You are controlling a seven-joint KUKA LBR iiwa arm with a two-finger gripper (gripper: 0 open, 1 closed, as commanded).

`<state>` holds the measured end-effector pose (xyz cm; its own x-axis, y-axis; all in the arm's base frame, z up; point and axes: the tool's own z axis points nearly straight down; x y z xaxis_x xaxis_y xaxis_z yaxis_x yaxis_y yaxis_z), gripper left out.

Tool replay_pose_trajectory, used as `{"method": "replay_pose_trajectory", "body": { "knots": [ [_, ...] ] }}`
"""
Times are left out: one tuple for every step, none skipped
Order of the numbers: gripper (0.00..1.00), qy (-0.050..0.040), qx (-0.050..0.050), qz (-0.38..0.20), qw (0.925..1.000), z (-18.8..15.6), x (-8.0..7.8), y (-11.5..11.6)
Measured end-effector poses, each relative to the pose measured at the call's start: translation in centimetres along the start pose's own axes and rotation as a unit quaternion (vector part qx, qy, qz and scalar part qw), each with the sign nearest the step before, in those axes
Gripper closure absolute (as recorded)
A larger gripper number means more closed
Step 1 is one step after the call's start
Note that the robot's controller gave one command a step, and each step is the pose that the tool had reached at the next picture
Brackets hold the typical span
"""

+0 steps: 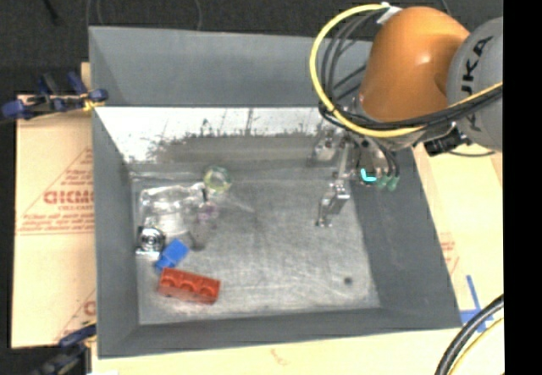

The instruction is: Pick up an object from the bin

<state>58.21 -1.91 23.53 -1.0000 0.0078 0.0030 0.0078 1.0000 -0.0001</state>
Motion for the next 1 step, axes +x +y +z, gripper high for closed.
{"method": "replay_pose_trajectory", "body": {
  "knots": [
    [0.0,-0.001,0.0,-0.148,0.9889,15.51,-0.52,4.42]
  ]
}}
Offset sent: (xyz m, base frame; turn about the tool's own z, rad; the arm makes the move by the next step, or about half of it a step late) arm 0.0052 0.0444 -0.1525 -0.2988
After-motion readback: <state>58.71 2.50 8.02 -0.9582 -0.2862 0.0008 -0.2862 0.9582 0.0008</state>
